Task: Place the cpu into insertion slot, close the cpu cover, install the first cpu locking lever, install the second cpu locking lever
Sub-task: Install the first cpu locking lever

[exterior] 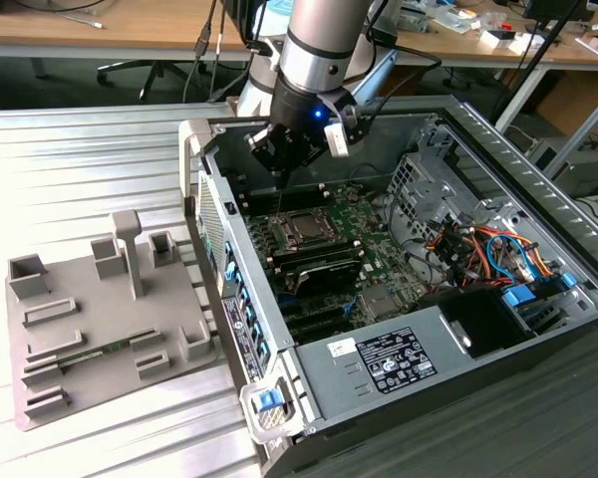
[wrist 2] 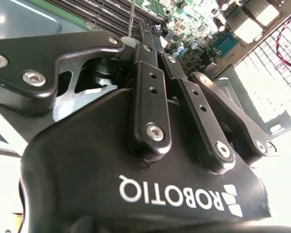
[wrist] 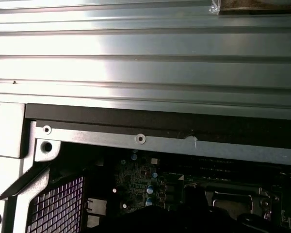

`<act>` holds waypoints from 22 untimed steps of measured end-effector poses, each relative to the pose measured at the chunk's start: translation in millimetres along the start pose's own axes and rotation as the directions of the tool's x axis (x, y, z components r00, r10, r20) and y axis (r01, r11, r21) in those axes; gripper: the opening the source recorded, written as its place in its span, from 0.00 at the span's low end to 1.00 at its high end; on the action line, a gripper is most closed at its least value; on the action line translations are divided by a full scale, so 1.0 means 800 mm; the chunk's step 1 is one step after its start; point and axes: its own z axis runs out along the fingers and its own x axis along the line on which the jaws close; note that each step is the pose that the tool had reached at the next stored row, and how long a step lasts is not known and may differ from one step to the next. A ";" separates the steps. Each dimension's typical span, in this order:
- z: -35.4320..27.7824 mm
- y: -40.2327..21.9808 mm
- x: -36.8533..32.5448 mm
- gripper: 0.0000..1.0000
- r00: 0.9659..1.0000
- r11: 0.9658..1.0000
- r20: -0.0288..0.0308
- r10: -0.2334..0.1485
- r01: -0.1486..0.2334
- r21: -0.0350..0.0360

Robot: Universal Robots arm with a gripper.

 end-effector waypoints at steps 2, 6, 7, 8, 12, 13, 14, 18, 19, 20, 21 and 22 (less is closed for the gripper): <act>0.0002 -0.0001 -0.0021 0.11 1.000 1.000 0.000 0.000 0.000 0.000; 0.0007 -0.0006 -0.0079 0.11 1.000 1.000 -0.002 0.000 0.000 0.000; 0.0008 -0.0007 -0.0095 0.11 1.000 1.000 -0.002 0.000 0.000 0.000; 0.0010 -0.0008 -0.0108 0.11 1.000 1.000 -0.003 0.000 0.000 0.000; 0.0013 -0.0011 -0.0143 0.11 1.000 1.000 -0.003 0.000 0.000 0.000; 0.0013 -0.0011 -0.0149 0.11 1.000 1.000 -0.003 0.000 0.000 0.000; 0.0014 -0.0012 -0.0156 0.11 1.000 1.000 -0.003 0.000 0.000 0.000; 0.0016 -0.0014 -0.0184 0.11 1.000 1.000 -0.004 0.000 0.000 0.000; 0.0017 -0.0014 -0.0194 0.11 1.000 1.000 -0.004 0.000 0.000 0.000; 0.0017 -0.0016 -0.0211 0.11 1.000 1.000 -0.004 0.000 0.000 0.000; 0.0018 -0.0017 -0.0221 0.11 1.000 1.000 -0.004 0.000 0.000 0.000; 0.0019 -0.0019 -0.0242 0.11 1.000 1.000 -0.004 0.000 0.000 0.000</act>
